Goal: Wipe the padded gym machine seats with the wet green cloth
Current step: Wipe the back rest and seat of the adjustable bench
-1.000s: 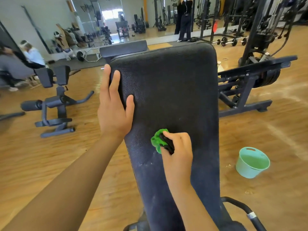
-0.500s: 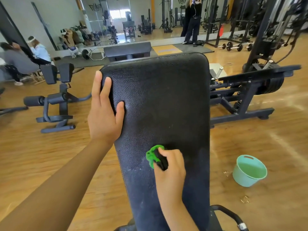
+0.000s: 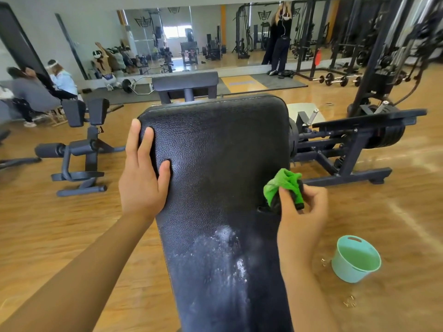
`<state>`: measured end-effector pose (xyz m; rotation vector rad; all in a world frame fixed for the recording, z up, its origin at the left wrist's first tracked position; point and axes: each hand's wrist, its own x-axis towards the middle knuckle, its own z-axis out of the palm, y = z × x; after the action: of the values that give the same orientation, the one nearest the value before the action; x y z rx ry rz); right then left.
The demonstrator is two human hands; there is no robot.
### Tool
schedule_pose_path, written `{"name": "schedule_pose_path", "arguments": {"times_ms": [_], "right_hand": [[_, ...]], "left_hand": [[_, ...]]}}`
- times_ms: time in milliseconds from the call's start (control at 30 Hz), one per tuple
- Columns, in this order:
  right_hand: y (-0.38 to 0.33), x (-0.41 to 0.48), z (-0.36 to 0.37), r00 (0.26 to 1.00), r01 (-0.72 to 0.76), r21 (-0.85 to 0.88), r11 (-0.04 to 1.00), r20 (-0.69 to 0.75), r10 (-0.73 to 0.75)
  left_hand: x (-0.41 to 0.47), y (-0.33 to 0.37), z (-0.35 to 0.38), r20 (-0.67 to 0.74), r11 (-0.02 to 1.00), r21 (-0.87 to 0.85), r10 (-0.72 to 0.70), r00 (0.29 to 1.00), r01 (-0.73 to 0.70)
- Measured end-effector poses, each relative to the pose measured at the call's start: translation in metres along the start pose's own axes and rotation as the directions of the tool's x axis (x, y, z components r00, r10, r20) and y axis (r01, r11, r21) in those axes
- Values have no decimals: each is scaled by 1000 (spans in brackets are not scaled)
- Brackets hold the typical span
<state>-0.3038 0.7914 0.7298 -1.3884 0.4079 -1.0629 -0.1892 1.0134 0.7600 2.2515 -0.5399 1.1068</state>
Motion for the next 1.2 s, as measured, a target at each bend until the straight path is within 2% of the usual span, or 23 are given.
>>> {"name": "schedule_pose_path", "arguments": {"times_ms": [167,300,433,500,567,633,700,833,1033,1200], "right_hand": [[18,-4,13,1000,4,-73,997,22,-3],[28,-15,21,999,-14,-112,994,-45,9],[25,-31,35,998,39,-193,980,-48,-49],[20,-45,48,987,159,-234,959,19,-159],[15,-63,64,955,290,-247,925,145,-260],[14,-75,74,924,355,-239,904,238,-300],[15,-73,74,913,370,-213,904,262,-312],[11,-37,54,926,368,-214,905,171,-336],[17,37,-1,969,183,-281,942,-108,-221],[34,19,-1,979,93,-262,961,-151,-136]], "left_hand": [[-1,-1,2,-14,1000,-24,10,1000,-10],[-1,-1,3,-29,999,-41,20,999,-21],[-3,-1,3,-35,999,-49,11,999,-13],[-3,-1,3,-35,999,-51,3,999,-5],[-3,1,2,-31,999,-52,-9,999,7],[-3,1,1,-22,998,-53,-17,1000,16],[-4,1,1,-21,998,-54,-19,1000,18],[-4,1,2,-25,998,-53,-19,999,18],[-5,0,3,-21,998,-64,-21,1000,20],[-5,0,3,-26,998,-64,-12,1000,10]]}}
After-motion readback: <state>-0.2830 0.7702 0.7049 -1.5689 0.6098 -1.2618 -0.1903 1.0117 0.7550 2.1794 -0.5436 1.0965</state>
